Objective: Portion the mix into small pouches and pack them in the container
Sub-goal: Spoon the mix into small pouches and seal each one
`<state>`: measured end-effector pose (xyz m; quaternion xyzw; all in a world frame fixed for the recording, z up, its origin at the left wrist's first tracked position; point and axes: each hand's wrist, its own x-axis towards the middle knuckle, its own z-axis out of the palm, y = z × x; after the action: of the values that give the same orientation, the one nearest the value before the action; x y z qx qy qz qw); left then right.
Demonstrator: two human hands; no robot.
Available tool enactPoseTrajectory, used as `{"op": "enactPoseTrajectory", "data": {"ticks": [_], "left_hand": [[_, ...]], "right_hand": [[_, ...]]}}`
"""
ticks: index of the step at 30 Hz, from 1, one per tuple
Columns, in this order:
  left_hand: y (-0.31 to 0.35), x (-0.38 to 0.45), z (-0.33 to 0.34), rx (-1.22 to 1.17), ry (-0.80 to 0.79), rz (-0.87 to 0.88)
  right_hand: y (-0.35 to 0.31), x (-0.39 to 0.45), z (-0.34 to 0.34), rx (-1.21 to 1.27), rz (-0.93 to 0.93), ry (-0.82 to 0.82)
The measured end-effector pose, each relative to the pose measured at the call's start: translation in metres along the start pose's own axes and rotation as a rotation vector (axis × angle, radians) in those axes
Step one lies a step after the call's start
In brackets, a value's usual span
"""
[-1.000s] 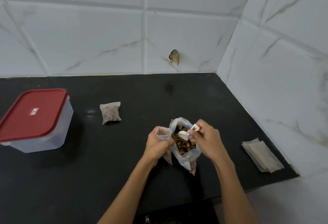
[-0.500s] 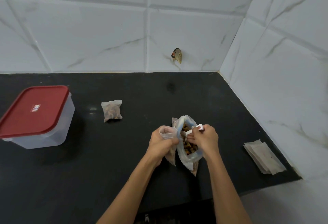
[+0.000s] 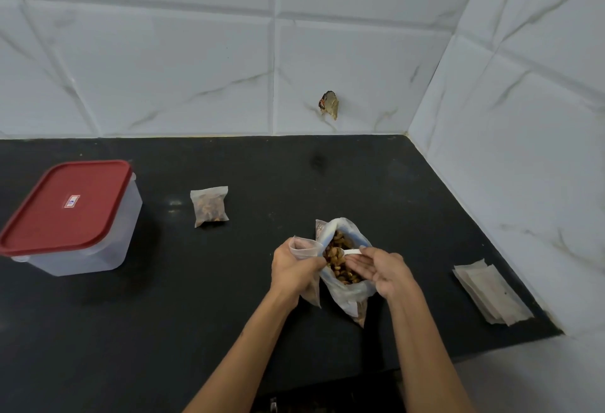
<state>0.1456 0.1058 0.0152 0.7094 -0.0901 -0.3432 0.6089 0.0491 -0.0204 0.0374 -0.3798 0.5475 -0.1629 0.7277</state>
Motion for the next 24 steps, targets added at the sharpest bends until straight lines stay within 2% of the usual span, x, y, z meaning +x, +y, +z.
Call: {"op": "enactPoseTrajectory", "data": {"ticks": [9, 17, 24], "left_hand": [[0.005, -0.001, -0.002, 0.101, 0.016, 0.011], [0.025, -0.009, -0.011, 0.410, 0.039, 0.178], [0.046, -0.019, 0.005, 0.535, -0.029, 0.355]], "right_hand": [[-0.001, -0.006, -0.002, 0.080, -0.004, -0.016], [-0.003, -0.019, -0.009, 0.109, -0.054, 0.025], [-0.022, -0.045, -0.018, 0.176, -0.133, 0.043]]}}
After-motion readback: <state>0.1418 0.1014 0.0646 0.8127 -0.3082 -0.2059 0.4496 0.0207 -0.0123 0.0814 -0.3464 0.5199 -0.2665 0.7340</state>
